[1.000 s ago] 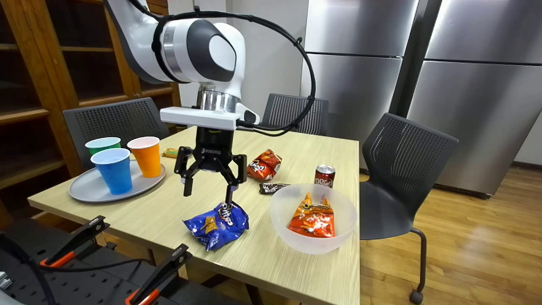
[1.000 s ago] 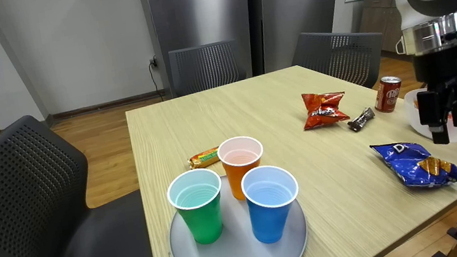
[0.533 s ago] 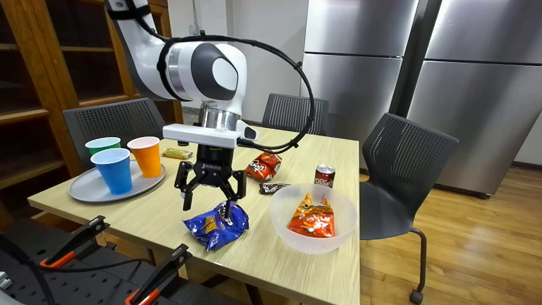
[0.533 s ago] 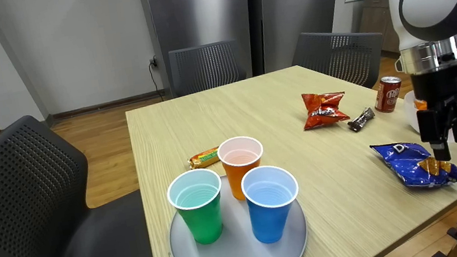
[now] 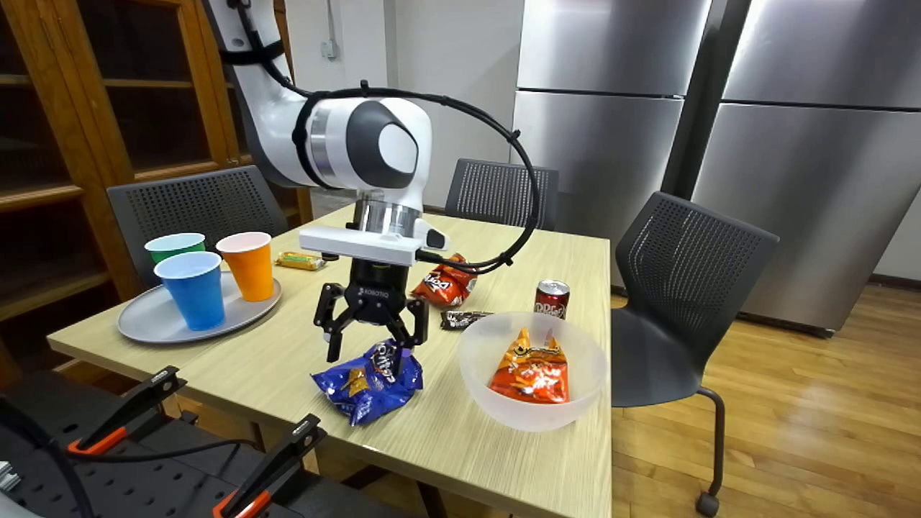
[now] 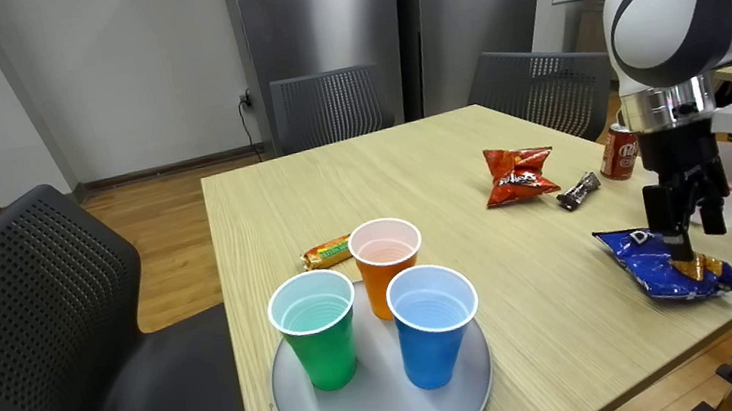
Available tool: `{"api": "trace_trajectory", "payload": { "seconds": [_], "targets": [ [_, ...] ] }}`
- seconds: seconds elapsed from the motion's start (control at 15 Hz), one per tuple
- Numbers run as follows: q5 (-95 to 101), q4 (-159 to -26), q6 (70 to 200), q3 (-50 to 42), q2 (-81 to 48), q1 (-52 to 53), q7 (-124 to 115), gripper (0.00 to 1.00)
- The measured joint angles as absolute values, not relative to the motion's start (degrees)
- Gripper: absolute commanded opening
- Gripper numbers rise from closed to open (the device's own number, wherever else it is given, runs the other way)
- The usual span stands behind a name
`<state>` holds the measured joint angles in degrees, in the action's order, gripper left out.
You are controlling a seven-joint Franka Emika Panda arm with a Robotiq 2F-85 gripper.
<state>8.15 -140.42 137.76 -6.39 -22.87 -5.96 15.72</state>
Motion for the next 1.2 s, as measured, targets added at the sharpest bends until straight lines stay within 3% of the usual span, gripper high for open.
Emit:
{"api": "trace_trajectory", "payload": {
  "seconds": [0.07, 0.13, 0.27, 0.87, 1.2],
  "targets": [
    [8.1, -139.7, 137.8, -6.3, -23.5, -6.0, 15.7, 0.95],
    [8.0, -139.0, 137.8, -6.1, -24.2, -6.0, 15.7, 0.74],
    [7.9, -137.7, 137.7, -5.7, -25.4, -6.1, 15.7, 0.69],
    [7.9, -133.9, 137.4, -4.6, -28.8, -6.1, 15.7, 0.00],
    [7.9, -132.6, 136.0, -4.5, -28.8, -6.1, 15.7, 0.00]
  ]
}}
